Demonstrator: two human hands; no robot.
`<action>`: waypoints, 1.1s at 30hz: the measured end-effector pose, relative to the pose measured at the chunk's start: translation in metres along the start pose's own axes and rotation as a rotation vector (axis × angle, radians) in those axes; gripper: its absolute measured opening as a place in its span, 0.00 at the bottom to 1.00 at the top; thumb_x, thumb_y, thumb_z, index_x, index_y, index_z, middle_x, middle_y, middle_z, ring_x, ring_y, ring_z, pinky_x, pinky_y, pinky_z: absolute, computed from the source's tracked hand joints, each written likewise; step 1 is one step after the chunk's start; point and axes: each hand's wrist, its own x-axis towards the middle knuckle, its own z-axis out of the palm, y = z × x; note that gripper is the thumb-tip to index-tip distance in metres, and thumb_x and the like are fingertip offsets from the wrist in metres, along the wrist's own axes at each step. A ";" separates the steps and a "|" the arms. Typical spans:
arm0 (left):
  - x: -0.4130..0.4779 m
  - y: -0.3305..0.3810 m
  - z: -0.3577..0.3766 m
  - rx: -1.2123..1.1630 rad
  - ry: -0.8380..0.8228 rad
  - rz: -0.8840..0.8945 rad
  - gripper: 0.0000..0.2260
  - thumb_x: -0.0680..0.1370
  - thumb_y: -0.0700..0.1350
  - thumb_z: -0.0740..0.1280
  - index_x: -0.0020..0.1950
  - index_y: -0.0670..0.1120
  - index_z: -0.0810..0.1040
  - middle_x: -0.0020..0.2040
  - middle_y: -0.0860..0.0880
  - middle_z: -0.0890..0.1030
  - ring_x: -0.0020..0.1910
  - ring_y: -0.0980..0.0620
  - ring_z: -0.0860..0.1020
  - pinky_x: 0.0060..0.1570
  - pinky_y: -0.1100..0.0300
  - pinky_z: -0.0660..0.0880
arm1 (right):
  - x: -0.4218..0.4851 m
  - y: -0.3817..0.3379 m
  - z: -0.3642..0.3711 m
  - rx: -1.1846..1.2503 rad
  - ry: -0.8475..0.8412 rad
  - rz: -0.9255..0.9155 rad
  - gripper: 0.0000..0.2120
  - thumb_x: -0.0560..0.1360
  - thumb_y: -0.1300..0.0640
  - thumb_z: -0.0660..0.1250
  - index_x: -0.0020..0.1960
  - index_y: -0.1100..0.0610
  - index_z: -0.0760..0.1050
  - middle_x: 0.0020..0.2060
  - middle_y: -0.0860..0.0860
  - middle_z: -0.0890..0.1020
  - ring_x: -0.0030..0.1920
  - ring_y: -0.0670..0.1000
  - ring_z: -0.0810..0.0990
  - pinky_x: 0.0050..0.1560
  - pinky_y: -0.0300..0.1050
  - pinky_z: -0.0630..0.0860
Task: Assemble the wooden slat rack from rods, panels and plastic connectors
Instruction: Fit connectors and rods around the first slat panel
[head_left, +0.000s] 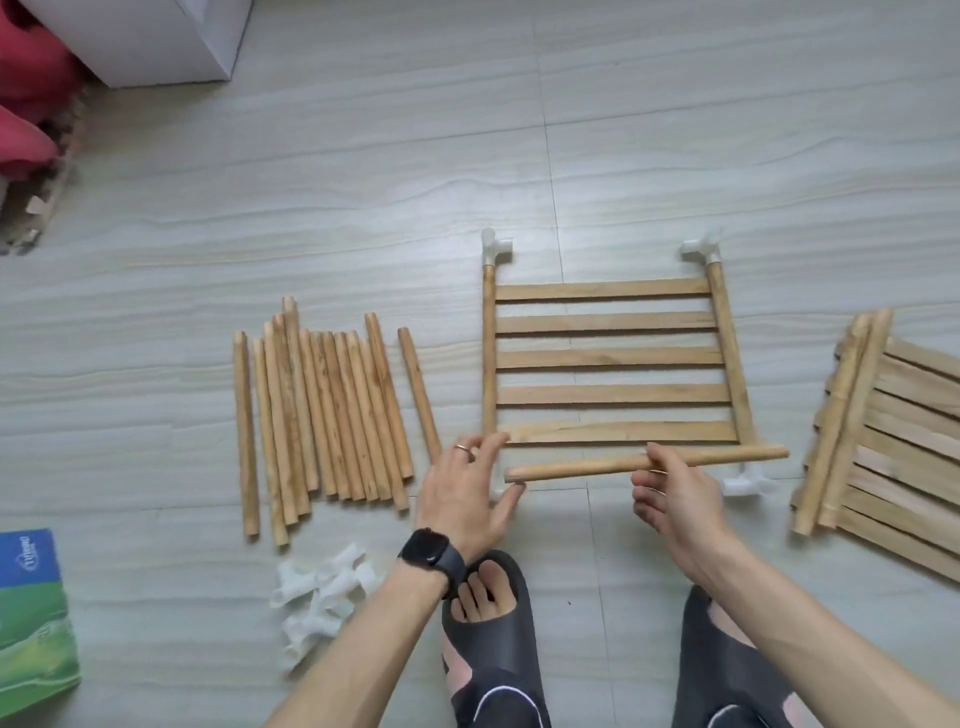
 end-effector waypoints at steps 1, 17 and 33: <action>-0.002 -0.005 0.005 0.008 -0.069 -0.149 0.28 0.75 0.65 0.66 0.71 0.56 0.66 0.62 0.51 0.74 0.58 0.49 0.76 0.49 0.55 0.73 | 0.002 0.002 -0.007 0.005 0.044 -0.008 0.09 0.80 0.55 0.67 0.45 0.60 0.76 0.27 0.51 0.79 0.25 0.47 0.75 0.28 0.42 0.73; -0.001 -0.004 0.029 -0.141 -0.258 -0.438 0.20 0.82 0.57 0.61 0.68 0.46 0.74 0.57 0.43 0.82 0.57 0.41 0.79 0.49 0.54 0.72 | 0.019 0.032 -0.012 0.092 -0.053 0.059 0.10 0.81 0.55 0.68 0.48 0.62 0.78 0.30 0.54 0.83 0.30 0.49 0.82 0.30 0.41 0.79; 0.030 0.054 0.017 0.330 -0.149 0.009 0.21 0.78 0.59 0.60 0.68 0.52 0.70 0.63 0.48 0.75 0.61 0.46 0.71 0.52 0.52 0.70 | 0.018 -0.007 -0.067 -0.484 -0.217 0.070 0.19 0.77 0.43 0.71 0.41 0.60 0.80 0.31 0.51 0.83 0.28 0.48 0.78 0.29 0.40 0.74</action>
